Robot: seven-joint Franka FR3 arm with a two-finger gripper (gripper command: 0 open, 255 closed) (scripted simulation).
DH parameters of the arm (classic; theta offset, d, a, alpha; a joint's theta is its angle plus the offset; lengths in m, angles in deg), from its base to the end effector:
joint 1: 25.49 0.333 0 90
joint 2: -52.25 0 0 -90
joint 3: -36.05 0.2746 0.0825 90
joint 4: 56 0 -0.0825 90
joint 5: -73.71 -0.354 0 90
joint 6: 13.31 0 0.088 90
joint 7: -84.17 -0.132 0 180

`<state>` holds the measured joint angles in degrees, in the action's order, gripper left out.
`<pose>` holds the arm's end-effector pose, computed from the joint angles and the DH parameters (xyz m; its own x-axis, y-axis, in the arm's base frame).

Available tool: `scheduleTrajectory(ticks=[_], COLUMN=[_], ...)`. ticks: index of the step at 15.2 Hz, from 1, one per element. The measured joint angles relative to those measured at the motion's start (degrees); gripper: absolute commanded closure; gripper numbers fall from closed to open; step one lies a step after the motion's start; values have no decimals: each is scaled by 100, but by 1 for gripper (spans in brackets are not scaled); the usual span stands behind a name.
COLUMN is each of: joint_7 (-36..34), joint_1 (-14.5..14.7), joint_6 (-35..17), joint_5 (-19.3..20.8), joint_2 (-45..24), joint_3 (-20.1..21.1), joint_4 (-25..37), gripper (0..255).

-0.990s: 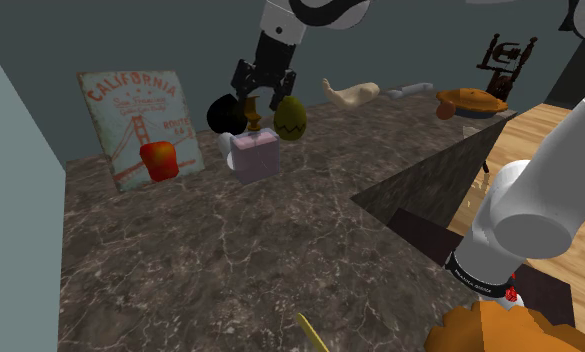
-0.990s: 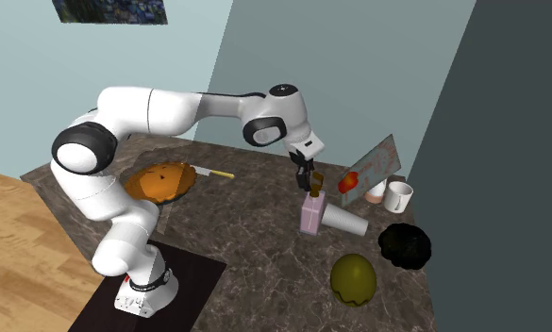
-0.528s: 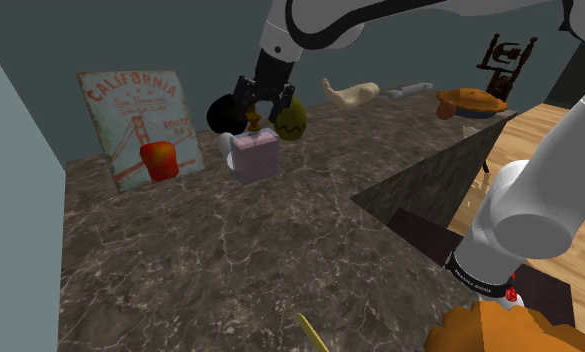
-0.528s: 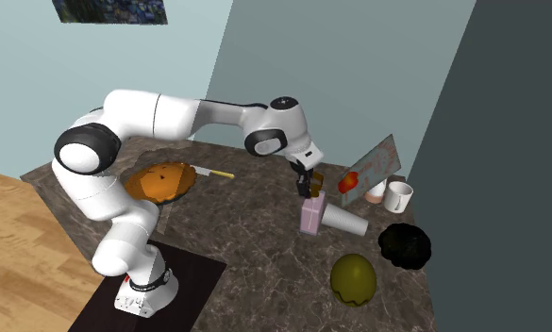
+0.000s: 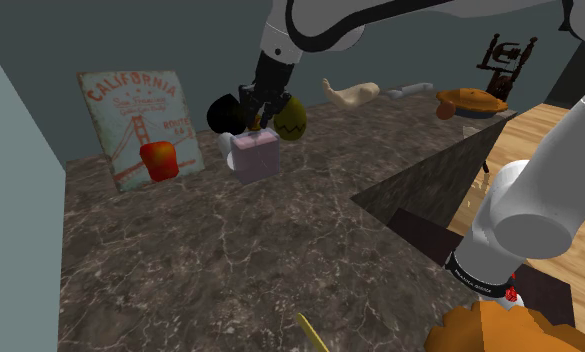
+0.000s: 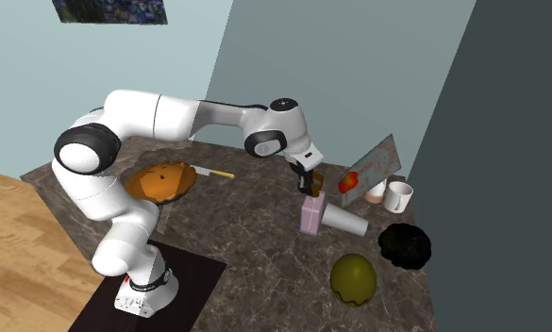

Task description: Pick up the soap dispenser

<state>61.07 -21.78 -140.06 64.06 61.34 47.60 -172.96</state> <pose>0.5052 0.1508 0.4893 0.9421 -0.2341 0.2400 -0.1755 -0.9544 -0.2416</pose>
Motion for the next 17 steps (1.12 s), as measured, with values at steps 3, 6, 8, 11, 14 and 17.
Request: scheduleTrajectory(ticks=[3, 6, 8, 11, 14, 17], joint_7=[-4, -27, -54, -76, -103, -131], joint_1=[1, -4, -3, -13, -20, -26], joint_6=[-2, 170, 299, 522, 762, 987], joint_5=[3, 17, 29, 49, 65, 85], joint_2=[-5, 10, 20, 8, 20, -1], joint_3=[2, -3, 0, -10, -17, -23], joint_4=[5, 155, 276, 512, 741, 987], gripper=[255, 255, 255, 255, 255, 255])
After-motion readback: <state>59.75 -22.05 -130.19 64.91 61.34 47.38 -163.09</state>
